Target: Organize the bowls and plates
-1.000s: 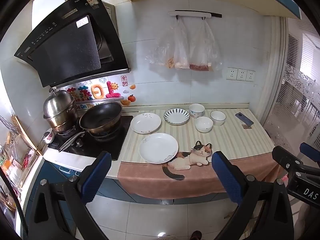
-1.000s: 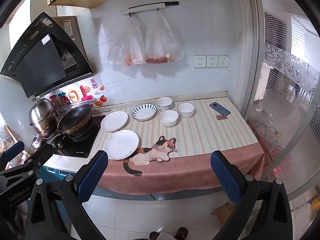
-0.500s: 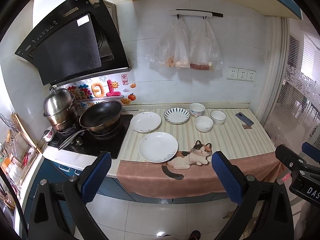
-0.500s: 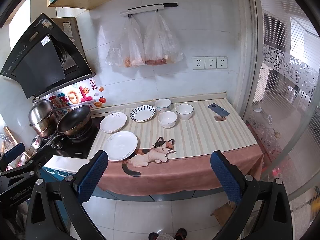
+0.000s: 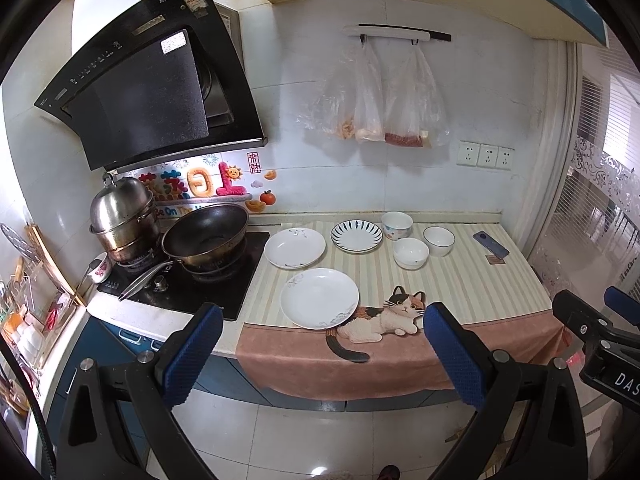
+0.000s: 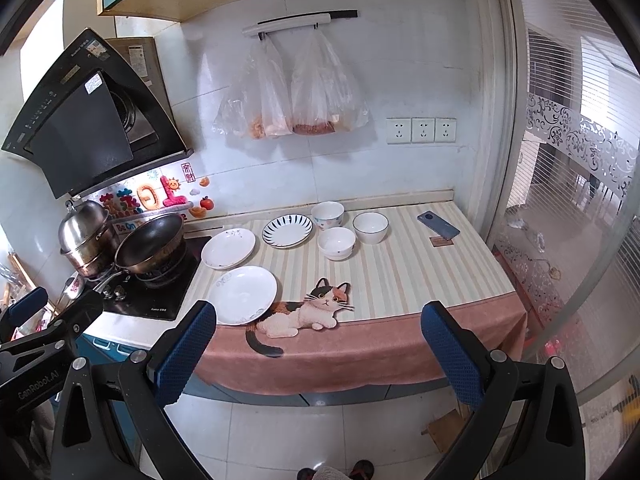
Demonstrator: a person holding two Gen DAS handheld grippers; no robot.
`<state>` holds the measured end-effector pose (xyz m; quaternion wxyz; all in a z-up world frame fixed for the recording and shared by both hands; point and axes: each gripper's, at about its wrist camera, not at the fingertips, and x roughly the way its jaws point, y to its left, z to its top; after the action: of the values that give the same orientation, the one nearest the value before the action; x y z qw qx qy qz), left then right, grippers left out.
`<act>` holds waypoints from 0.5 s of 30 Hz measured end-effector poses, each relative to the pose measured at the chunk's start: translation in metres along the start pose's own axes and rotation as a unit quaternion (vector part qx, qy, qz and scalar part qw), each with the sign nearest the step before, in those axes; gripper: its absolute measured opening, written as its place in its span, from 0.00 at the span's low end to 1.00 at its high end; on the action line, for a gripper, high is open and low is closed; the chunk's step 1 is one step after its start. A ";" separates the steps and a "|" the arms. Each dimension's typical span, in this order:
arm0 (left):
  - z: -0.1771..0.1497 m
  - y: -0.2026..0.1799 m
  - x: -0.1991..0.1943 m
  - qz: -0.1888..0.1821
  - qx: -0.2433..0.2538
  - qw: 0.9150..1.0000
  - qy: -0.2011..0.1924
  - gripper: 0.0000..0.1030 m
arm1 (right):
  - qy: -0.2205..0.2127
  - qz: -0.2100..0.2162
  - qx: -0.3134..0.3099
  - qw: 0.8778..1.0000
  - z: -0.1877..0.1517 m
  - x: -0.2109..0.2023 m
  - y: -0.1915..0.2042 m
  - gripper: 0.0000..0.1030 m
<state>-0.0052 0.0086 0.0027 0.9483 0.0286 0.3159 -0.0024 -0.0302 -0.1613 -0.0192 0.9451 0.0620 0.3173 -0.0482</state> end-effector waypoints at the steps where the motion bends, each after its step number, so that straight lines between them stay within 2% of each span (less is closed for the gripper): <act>1: 0.000 0.000 0.000 0.000 0.000 1.000 0.000 1.00 | 0.000 0.000 0.000 1.000 0.001 0.000 0.001 1.00; 15: 0.002 -0.001 0.002 -0.001 0.003 1.000 -0.004 1.00 | -0.004 -0.003 0.000 1.000 0.000 0.002 0.000 1.00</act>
<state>-0.0021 0.0076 0.0034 0.9495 0.0308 0.3121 -0.0040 -0.0290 -0.1610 -0.0202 0.9463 0.0609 0.3135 -0.0513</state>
